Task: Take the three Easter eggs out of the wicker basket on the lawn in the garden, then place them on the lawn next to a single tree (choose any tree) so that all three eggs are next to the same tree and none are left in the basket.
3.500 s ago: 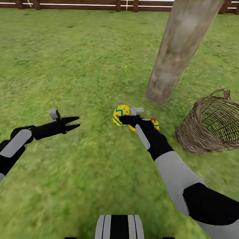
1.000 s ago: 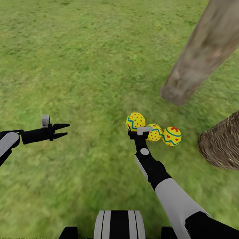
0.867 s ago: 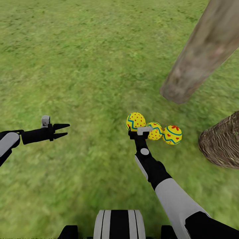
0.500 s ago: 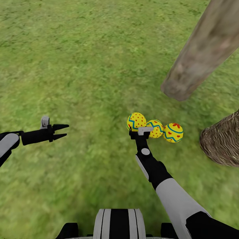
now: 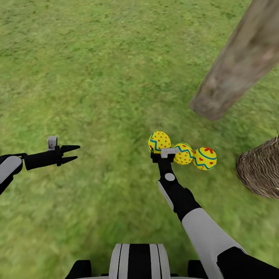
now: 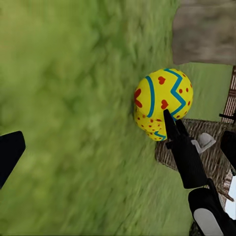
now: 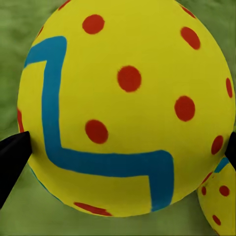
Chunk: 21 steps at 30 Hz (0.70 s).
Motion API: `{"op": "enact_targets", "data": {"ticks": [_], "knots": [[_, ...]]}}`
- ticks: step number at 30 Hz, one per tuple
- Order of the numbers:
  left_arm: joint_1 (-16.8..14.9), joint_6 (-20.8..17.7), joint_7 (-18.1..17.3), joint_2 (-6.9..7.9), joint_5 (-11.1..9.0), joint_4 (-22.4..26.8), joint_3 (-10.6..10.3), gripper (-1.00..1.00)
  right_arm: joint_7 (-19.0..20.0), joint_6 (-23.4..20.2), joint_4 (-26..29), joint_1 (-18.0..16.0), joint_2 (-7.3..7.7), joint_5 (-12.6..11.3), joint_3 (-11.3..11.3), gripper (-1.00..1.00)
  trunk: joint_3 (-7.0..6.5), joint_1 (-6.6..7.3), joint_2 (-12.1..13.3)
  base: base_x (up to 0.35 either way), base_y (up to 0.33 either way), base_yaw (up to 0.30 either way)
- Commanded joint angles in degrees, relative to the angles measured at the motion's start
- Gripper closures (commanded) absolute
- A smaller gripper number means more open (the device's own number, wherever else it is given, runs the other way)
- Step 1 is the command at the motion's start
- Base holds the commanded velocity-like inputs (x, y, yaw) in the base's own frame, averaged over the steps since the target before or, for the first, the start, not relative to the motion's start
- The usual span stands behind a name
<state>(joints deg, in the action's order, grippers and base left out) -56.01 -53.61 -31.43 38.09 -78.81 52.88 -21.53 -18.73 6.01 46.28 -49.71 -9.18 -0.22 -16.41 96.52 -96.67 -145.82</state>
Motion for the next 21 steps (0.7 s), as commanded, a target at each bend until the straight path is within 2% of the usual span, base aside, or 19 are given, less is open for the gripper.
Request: {"op": "enact_targets", "data": {"ticks": [1, 12, 21], "knots": [[-0.06, -0.06, -0.27, 0.05, 0.06, -0.05, -0.18, -1.0, -0.34, 0.14, -0.05, -0.04, 0.01, -0.04, -0.15, 1.0, 0.03, 0.0, -0.01, 0.056, 0.044, 0.0], [-0.06, -0.26, -0.2, 0.05, 0.13, -0.02, -0.18, -1.0, -0.34, 0.14, 0.03, -0.04, 0.04, -0.13, -0.03, 1.0, 0.03, 0.0, -0.01, 0.07, 0.004, 0.0], [-0.06, -0.26, -0.2, 0.05, 0.28, 0.35, -0.18, -1.0, -0.34, 0.14, 0.04, -0.04, 0.12, -0.04, -0.02, 1.0, 2.02, -0.23, -0.13, 0.0, 0.0, 0.0]]}}
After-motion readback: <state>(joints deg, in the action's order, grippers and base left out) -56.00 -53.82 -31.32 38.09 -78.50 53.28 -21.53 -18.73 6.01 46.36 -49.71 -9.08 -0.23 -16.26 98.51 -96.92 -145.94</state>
